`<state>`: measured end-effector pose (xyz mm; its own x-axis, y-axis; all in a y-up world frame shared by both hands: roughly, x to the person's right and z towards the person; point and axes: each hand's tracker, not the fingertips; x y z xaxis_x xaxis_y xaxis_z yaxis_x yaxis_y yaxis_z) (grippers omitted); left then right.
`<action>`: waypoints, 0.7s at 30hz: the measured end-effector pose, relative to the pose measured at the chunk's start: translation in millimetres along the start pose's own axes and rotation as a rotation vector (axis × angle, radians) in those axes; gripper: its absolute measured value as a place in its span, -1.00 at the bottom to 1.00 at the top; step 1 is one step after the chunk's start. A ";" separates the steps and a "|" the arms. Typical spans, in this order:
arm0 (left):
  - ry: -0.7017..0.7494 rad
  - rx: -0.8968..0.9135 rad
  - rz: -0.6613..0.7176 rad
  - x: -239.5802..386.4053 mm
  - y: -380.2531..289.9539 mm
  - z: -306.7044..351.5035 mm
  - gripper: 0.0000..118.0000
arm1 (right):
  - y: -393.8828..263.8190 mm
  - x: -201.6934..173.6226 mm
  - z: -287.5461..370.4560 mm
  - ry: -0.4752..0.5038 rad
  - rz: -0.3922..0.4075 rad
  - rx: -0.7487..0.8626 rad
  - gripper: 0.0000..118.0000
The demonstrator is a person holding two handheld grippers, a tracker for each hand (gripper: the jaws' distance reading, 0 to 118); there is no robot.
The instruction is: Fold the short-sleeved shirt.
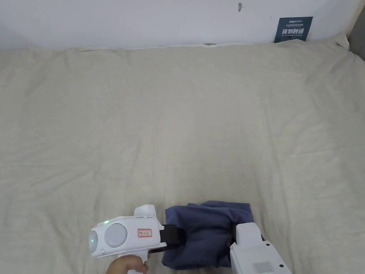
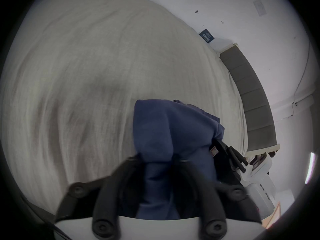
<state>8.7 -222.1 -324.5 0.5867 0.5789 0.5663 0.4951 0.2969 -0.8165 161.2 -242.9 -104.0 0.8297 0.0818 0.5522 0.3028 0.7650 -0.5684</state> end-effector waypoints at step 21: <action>0.458 0.276 -0.027 -181.2 111.1 222.6 -0.73 | 118.0 -28.6 48.6 0.051 -0.004 0.198 -0.97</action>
<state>-185.2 -124.9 -542.9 0.8261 0.1956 0.5285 0.3636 0.5314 -0.7651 150.5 -123.9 -157.2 0.8529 0.0496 0.5198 0.2123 0.8765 -0.4320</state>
